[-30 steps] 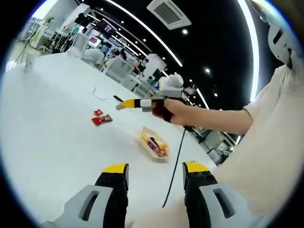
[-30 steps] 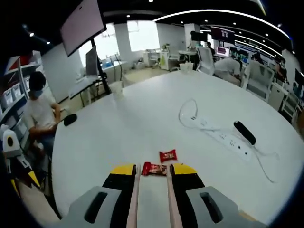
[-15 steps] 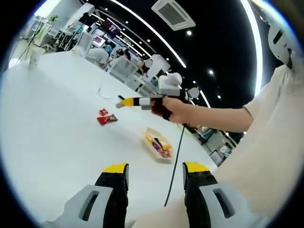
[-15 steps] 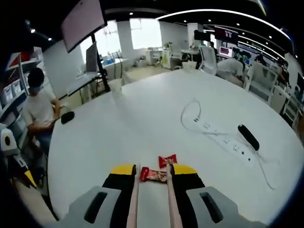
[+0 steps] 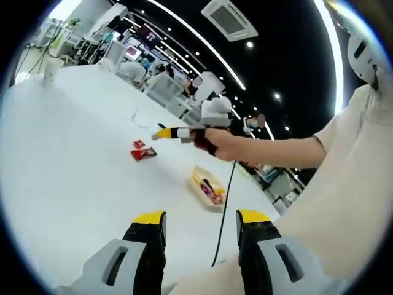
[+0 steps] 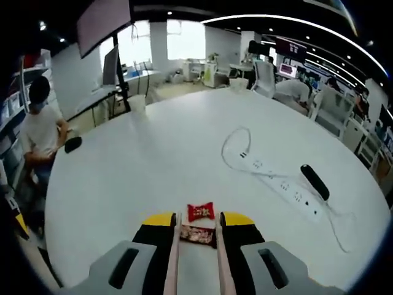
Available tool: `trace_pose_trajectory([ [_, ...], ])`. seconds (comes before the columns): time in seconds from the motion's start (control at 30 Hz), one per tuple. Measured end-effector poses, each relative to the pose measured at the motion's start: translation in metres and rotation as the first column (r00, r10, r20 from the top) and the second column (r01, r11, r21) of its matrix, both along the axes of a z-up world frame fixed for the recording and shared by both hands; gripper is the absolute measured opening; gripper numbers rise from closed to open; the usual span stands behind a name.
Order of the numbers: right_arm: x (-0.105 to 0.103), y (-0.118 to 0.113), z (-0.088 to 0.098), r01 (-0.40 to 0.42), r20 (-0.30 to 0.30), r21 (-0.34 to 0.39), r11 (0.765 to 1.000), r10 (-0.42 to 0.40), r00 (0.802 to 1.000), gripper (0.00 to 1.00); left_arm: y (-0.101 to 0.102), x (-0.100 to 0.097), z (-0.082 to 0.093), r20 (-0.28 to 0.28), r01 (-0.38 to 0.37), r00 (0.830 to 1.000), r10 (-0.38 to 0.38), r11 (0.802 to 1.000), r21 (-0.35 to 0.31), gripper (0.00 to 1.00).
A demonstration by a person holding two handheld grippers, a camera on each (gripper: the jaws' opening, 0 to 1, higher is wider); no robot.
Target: Place the target food into the container with the food tongs after gripping and lifting it, then release it inside without dropping or visibly crushing the food.
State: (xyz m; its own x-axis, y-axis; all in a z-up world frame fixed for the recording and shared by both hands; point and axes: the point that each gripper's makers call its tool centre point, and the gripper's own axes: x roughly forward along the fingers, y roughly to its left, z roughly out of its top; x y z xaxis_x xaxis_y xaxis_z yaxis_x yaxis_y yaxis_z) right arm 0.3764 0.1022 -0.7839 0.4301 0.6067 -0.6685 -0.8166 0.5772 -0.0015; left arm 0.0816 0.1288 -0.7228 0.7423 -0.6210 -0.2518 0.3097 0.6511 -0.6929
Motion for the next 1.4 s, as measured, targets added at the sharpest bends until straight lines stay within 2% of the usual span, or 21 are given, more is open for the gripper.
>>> trace_pose_trajectory([
  [0.57,0.002,0.014,-0.01,-0.022,-0.017,-0.009,1.0,0.022,1.0,0.28,0.003,0.005,-0.007,-0.025,-0.011,1.0,0.011,1.0,-0.011,0.44],
  [0.63,0.001,0.014,-0.011,-0.065,0.019,-0.051,0.997,0.066,0.998,0.28,0.003,0.005,-0.008,-0.028,-0.013,1.0,0.012,1.0,-0.012,0.44],
  [0.73,0.002,0.015,-0.011,-0.062,0.037,-0.052,0.997,0.064,0.997,0.28,0.005,0.007,-0.009,-0.031,-0.016,0.999,0.016,1.0,-0.015,0.44],
  [1.03,0.005,0.02,-0.021,-0.062,0.004,-0.045,0.997,0.062,0.998,0.28,0.008,0.012,-0.011,-0.039,-0.019,0.999,0.018,1.0,-0.016,0.44],
  [1.4,0.004,0.028,-0.026,-0.084,-0.008,-0.057,0.995,0.084,0.996,0.28,0.011,0.014,-0.015,-0.055,-0.025,0.998,0.024,1.0,-0.016,0.44],
])
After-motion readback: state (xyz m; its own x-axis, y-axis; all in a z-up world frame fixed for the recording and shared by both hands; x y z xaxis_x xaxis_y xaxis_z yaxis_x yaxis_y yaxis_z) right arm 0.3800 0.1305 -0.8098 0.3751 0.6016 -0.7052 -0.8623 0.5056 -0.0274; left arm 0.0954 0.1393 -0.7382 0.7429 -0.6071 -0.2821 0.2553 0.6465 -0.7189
